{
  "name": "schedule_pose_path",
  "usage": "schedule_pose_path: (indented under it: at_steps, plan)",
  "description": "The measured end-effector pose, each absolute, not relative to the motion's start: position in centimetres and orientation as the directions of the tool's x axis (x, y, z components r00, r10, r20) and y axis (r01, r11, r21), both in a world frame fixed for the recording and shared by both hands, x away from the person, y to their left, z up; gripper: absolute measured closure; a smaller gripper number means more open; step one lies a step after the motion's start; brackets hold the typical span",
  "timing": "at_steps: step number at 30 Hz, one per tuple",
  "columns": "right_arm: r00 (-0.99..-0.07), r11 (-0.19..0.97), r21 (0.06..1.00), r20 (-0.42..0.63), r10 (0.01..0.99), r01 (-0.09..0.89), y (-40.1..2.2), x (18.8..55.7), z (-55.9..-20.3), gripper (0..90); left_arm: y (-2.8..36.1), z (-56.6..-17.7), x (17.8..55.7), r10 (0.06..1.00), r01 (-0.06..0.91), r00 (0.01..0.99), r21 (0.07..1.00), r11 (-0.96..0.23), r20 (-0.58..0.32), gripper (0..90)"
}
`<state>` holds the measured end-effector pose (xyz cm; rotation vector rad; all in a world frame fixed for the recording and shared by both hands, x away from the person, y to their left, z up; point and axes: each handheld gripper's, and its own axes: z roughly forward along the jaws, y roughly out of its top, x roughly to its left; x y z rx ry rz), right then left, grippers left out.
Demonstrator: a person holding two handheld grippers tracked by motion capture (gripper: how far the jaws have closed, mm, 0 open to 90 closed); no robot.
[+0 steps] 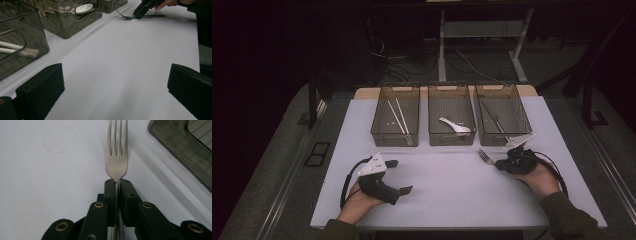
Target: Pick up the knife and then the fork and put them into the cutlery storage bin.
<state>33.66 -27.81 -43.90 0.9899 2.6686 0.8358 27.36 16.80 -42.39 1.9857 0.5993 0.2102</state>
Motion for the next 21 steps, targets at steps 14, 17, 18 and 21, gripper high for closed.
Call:
schedule_pose_path:
  at_steps: [14, 17, 18, 21]
  plan:
    - [-0.741, 0.568, 0.573, 0.107, 0.663, 0.591, -28.44, 33.95, -43.97, 85.3, 16.8, -42.37, 27.38, 0.496, 0.32, 0.862, 0.873, -0.368, -0.106, 0.0]
    - [-0.745, 0.574, 0.569, 0.109, 0.658, 0.589, -28.48, 33.93, -43.83, 85.3, 16.85, -42.35, 27.41, 0.497, 0.32, 0.861, 0.872, -0.37, -0.106, 0.0]
    - [-0.747, 0.575, 0.566, 0.115, 0.655, 0.591, -28.49, 33.92, -43.81, 85.3, 16.85, -42.36, 27.42, 0.497, 0.32, 0.861, 0.873, -0.368, -0.106, 0.0]
    - [-0.744, 0.574, 0.56, 0.119, 0.658, 0.597, -28.57, 33.9, -43.67, 85.3, 16.81, -42.36, 27.4, 0.496, 0.32, 0.862, 0.872, -0.37, -0.106, 0.0]
